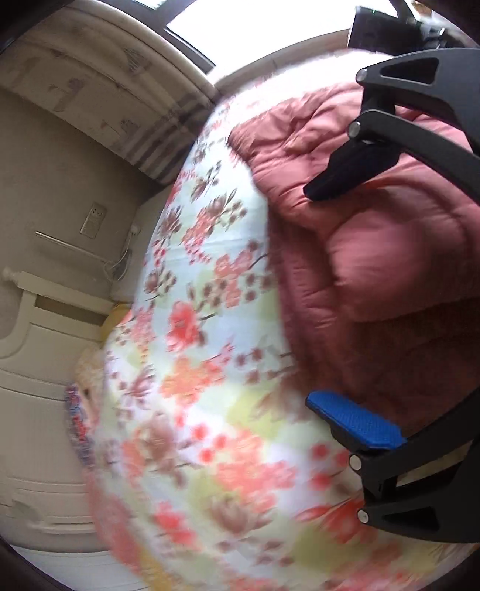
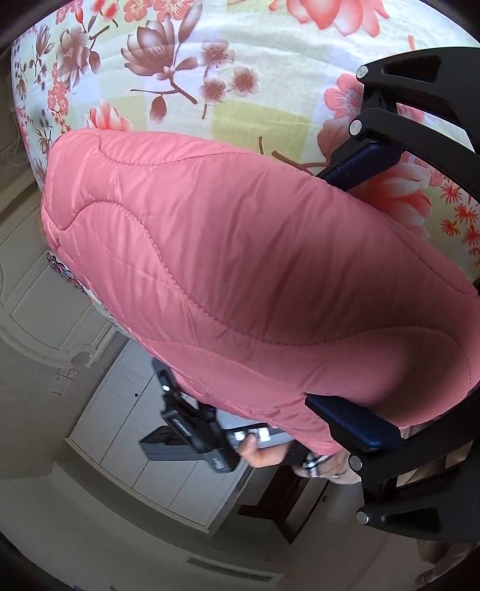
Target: Fold large clothes
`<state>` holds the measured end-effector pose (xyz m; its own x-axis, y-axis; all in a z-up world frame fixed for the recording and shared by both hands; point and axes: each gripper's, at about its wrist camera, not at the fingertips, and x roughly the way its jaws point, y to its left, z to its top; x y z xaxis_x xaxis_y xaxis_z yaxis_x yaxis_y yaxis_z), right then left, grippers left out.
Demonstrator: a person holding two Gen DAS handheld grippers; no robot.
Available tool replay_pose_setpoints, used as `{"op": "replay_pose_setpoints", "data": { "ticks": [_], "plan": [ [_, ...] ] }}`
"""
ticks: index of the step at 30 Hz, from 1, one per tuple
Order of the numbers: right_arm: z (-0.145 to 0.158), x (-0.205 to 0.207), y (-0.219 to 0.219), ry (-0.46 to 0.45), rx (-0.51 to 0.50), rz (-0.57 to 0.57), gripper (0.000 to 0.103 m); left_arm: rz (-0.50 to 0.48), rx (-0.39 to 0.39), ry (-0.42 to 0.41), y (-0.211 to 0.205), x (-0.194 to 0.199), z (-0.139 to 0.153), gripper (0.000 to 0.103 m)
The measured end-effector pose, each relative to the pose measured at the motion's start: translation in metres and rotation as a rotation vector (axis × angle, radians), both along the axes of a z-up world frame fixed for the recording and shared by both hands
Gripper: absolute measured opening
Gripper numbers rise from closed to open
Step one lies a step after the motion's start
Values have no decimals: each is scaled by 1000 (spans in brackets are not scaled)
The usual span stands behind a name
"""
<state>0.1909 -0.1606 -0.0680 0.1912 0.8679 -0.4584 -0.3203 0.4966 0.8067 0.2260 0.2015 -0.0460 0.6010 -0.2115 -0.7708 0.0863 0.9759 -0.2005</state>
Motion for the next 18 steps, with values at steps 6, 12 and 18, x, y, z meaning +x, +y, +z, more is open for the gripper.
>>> {"op": "replay_pose_setpoints", "data": {
  "ticks": [6, 12, 18],
  "plan": [
    [2, -9, 10, 5, -4, -47, 99, 19, 212, 4, -14, 40, -39, 101],
    [13, -18, 14, -12, -51, -59, 99, 148, 46, -112, 47, -30, 10, 101],
    [16, -26, 17, -23, -46, -80, 99, -60, -351, 42, 83, -108, -7, 101]
  ]
}}
